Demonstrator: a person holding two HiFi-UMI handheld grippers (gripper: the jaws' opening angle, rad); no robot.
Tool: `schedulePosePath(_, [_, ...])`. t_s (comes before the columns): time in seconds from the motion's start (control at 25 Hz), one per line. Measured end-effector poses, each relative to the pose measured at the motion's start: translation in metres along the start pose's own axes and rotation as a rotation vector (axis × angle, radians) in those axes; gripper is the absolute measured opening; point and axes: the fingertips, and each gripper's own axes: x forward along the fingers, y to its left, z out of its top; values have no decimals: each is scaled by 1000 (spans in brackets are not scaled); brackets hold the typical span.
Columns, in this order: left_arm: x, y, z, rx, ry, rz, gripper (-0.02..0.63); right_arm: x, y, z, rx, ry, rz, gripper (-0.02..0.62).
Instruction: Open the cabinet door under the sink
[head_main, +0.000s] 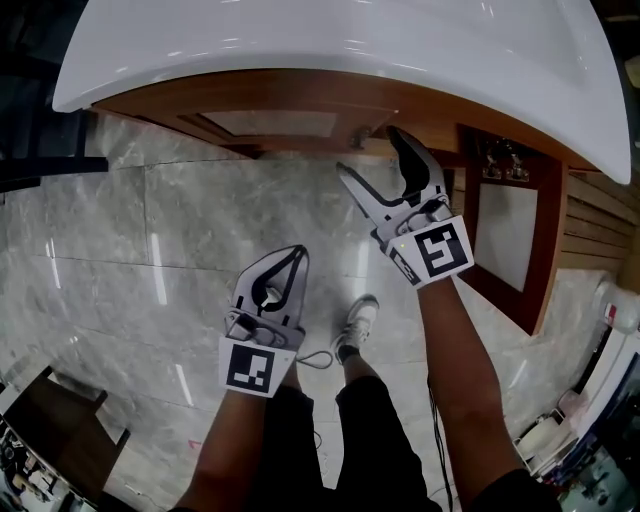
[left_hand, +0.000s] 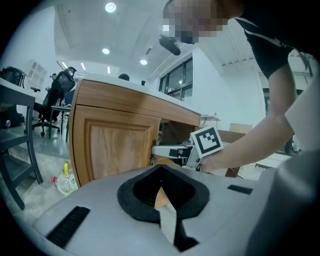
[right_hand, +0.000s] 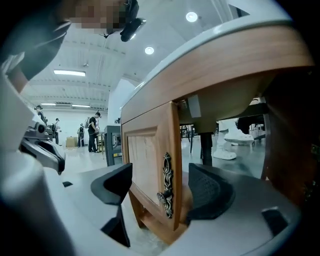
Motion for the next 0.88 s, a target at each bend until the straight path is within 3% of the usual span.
schedulePosePath(0.32, [3,15,1,8,1,7,21,47,-4,1,-36,22,101,353])
schedulePosePath(0.72, [-12,21,-6,-6,9,19,21,61,8,1,-90,69,122,353])
schedulePosePath(0.88, [-18,18,-15,59,45,0,21,58,12,1,-106,80,129,353])
